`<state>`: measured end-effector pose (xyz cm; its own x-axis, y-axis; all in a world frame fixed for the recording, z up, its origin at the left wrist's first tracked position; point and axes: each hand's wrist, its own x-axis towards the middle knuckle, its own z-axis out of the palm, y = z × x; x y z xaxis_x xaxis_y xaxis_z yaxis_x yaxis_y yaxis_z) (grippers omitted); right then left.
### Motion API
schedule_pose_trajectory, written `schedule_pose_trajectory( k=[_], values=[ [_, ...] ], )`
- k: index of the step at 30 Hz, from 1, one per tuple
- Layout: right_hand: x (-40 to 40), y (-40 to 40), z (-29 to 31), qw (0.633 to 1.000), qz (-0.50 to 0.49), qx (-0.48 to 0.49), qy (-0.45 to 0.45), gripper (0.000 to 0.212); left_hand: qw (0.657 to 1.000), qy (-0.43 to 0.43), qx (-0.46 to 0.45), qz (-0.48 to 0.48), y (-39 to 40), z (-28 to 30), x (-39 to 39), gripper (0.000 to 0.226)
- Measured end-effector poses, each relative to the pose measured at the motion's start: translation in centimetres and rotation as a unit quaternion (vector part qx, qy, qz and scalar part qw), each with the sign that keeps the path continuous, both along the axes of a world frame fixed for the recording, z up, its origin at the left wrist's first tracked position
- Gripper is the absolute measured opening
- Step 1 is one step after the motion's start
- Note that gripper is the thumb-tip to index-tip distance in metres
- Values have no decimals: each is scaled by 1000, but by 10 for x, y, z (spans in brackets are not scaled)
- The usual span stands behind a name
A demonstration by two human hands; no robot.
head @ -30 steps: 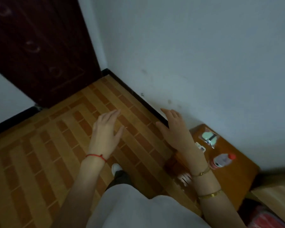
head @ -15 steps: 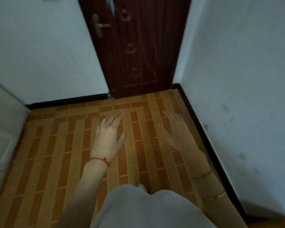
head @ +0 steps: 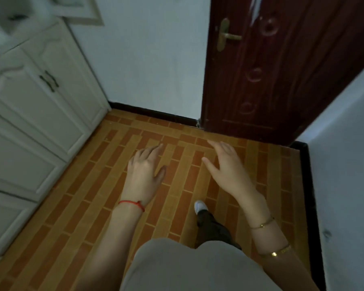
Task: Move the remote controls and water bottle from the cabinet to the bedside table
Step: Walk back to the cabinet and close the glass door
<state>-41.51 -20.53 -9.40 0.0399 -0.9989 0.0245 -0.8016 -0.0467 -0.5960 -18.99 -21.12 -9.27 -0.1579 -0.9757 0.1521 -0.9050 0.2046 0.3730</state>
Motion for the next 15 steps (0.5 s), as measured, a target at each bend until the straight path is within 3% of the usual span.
schedule_pose_trajectory(
  k=[15],
  values=[
    [-3, -270, 30, 978, 204, -33, 12, 55, 975, 5, -51, 217, -167, 24, -10, 56]
  ],
)
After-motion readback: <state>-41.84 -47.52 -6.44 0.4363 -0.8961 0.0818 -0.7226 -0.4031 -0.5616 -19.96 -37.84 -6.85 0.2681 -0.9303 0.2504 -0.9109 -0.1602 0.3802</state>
